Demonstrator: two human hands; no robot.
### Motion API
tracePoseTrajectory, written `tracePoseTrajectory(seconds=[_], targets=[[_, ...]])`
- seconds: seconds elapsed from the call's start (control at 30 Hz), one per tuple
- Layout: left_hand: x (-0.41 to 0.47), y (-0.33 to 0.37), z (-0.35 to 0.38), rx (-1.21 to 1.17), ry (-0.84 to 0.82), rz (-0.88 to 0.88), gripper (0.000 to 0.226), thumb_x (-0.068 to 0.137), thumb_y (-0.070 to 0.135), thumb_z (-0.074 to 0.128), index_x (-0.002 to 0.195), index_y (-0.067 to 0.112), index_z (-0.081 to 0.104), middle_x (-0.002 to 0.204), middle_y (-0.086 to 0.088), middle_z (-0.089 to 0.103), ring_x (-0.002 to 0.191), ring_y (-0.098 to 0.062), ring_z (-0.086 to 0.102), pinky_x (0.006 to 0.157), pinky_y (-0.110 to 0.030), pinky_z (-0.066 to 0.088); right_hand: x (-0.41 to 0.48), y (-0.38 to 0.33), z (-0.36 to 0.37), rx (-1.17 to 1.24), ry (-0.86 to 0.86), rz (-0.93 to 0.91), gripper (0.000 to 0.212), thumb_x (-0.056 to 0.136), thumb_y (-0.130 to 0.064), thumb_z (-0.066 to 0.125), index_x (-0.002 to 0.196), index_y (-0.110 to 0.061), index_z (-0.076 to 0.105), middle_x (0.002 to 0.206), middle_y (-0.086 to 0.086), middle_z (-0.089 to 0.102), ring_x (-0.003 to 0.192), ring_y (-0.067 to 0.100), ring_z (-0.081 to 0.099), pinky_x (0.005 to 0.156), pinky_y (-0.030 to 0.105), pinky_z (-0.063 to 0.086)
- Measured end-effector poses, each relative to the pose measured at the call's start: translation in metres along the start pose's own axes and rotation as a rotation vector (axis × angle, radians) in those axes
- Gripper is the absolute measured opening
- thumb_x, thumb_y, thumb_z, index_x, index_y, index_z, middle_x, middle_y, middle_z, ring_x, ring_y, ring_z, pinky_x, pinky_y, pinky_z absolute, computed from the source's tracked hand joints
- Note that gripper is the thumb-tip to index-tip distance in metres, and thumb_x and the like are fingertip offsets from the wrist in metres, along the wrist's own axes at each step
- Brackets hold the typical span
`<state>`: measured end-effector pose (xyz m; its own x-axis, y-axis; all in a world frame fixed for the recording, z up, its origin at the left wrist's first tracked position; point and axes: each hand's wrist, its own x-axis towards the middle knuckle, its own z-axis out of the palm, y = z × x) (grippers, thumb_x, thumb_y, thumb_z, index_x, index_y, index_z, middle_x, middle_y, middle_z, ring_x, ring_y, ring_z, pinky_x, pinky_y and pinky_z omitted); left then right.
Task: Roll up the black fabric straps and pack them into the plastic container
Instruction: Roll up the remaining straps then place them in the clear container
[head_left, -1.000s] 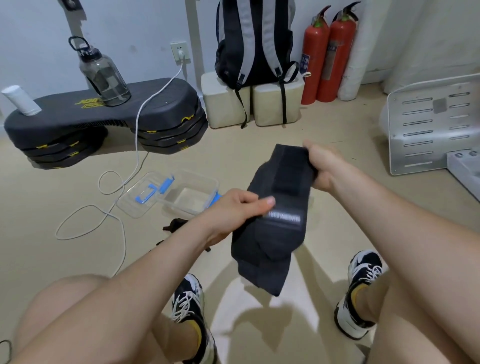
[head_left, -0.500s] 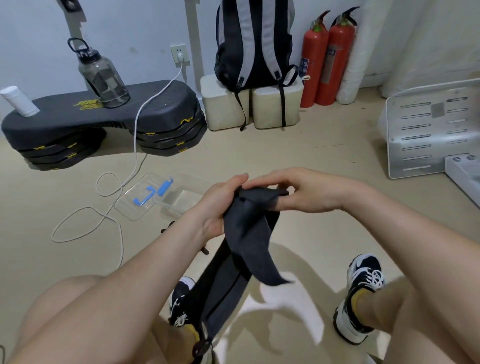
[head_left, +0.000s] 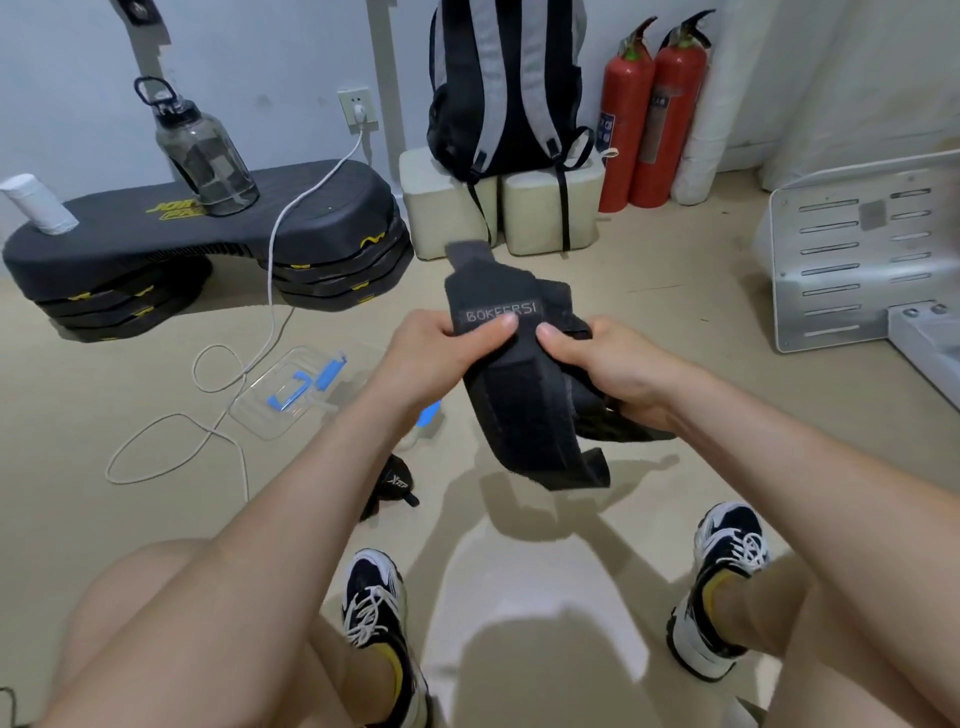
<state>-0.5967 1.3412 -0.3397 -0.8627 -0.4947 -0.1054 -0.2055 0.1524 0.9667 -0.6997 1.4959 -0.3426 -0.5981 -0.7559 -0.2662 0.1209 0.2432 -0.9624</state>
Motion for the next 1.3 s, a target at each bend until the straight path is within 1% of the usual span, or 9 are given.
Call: tracePoseTrajectory(seconds=[0.1,0.27,0.33,0.47,0.6,0.7,0.9,1.1,1.3], targets=[[0.002,-0.007,0.014,-0.118,0.087,0.033,0.008,0.086,0.024,0.076,0.094,0.024,0.074,0.094,0.006,0.077,0.091,-0.009,0.072,0.081,-0.027,0.058,-0.001,-0.001,0.002,0.154,-0.135,-0.022,0.044,0.097,-0.004,0.057,0.135,-0.028,0.053,0.115,0.002,0.071,0.105,0.021,0.069,0.083,0.028,0.055],[0.008,-0.006,0.014,-0.304,0.109,0.022,0.009,0.094,0.020,0.067,0.101,0.017,0.072,0.101,-0.002,0.076,0.096,-0.017,0.072,0.086,-0.034,0.057,0.002,-0.004,-0.011,0.600,-0.336,0.113,0.040,0.094,-0.035,0.051,0.127,-0.013,0.057,0.130,0.013,0.054,0.120,0.033,0.047,0.108,0.043,0.036],[0.010,-0.005,0.012,-0.386,0.075,0.000,0.011,0.096,0.018,0.063,0.102,0.012,0.071,0.102,-0.007,0.075,0.094,-0.021,0.071,0.086,-0.036,0.056,0.005,-0.004,-0.014,0.708,-0.360,0.132,0.047,0.095,-0.041,0.046,0.131,-0.011,0.055,0.133,0.014,0.052,0.119,0.031,0.052,0.104,0.042,0.044],[0.008,-0.008,0.011,-0.366,-0.009,-0.019,0.011,0.097,0.017,0.062,0.099,0.013,0.072,0.101,-0.009,0.075,0.094,-0.023,0.071,0.086,-0.037,0.057,0.010,-0.005,-0.010,0.367,-0.142,0.070,0.020,0.097,-0.027,0.060,0.108,-0.013,0.069,0.104,0.006,0.066,0.076,0.017,0.058,0.067,0.021,0.053],[0.017,-0.014,0.001,-0.272,0.253,-0.068,0.009,0.095,0.017,0.064,0.100,0.018,0.071,0.097,0.001,0.076,0.093,-0.016,0.072,0.076,-0.028,0.056,0.011,-0.012,-0.025,-0.311,0.110,-0.121,0.018,0.089,-0.027,0.073,0.075,-0.019,0.065,0.075,-0.003,0.069,0.070,0.011,0.063,0.071,0.026,0.049],[0.026,-0.012,-0.011,-0.364,0.369,-0.142,0.017,0.098,0.018,0.059,0.111,0.011,0.066,0.101,-0.001,0.074,0.096,-0.019,0.071,0.073,-0.027,0.056,0.004,-0.024,-0.033,-0.140,0.124,-0.207,0.010,0.094,-0.016,0.065,0.087,-0.018,0.070,0.081,-0.005,0.073,0.077,0.012,0.070,0.074,0.028,0.053],[0.024,-0.001,-0.001,-0.520,0.253,-0.128,0.021,0.105,0.021,0.044,0.110,0.013,0.063,0.099,-0.002,0.075,0.091,-0.016,0.072,0.081,-0.032,0.057,-0.007,-0.029,-0.029,-0.022,-0.114,-0.150,0.028,0.094,0.003,0.054,0.111,-0.014,0.067,0.093,0.009,0.074,0.080,0.022,0.071,0.071,0.030,0.057],[0.027,0.007,0.002,-0.764,0.135,-0.138,0.031,0.105,0.014,0.043,0.132,0.005,0.055,0.125,-0.015,0.067,0.113,-0.029,0.066,0.100,-0.046,0.051,0.001,-0.017,-0.017,-0.127,0.045,-0.158,0.017,0.099,-0.024,0.060,0.099,-0.012,0.072,0.082,-0.003,0.075,0.073,0.009,0.069,0.071,0.027,0.055],[0.029,0.013,0.004,-0.845,0.075,-0.108,0.033,0.107,0.015,0.038,0.135,0.006,0.051,0.129,-0.019,0.063,0.114,-0.034,0.065,0.097,-0.054,0.052,0.011,-0.009,0.001,-0.158,0.093,-0.181,0.012,0.099,-0.027,0.060,0.097,-0.026,0.071,0.089,-0.008,0.076,0.081,0.009,0.074,0.069,0.023,0.056]])
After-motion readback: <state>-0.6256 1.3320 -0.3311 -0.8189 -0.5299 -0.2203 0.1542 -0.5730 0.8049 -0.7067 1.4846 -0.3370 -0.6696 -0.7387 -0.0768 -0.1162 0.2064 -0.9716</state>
